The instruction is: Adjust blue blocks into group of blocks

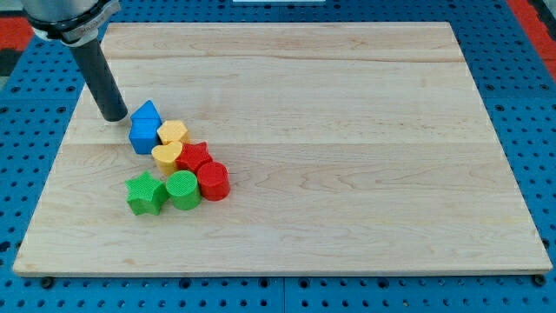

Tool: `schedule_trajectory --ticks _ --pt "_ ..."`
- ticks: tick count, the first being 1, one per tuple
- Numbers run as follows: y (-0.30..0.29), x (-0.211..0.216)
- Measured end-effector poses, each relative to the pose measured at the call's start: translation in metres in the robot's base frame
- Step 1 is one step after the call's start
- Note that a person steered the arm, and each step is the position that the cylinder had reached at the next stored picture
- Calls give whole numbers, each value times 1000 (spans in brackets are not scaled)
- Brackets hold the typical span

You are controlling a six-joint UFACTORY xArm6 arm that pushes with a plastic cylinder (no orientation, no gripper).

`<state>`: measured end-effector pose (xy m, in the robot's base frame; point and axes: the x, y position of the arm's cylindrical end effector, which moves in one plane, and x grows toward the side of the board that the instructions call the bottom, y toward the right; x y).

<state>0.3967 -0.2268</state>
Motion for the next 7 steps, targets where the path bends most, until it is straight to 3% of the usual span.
schedule_trajectory --ticks 1,2,3,5,7 --pt "14 -41" --pt "65 -39" --pt "48 10" --pt "54 54" --pt "46 56"
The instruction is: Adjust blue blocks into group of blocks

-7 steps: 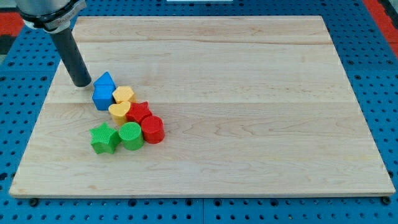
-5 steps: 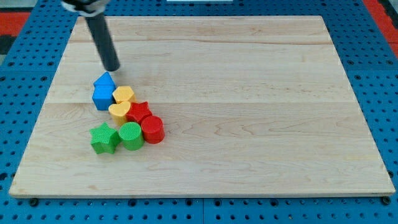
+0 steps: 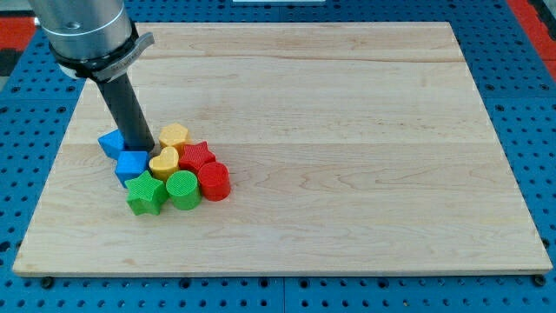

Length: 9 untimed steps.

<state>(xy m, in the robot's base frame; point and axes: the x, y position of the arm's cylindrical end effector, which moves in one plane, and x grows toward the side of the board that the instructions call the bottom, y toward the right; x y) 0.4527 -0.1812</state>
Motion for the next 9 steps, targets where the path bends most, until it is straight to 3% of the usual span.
schedule_trajectory --ticks 1,2,3,6,9 --pt "4 -17" --pt "-2 -67" --pt "-82 -63" --pt "-60 -20" --pt "-18 -23"
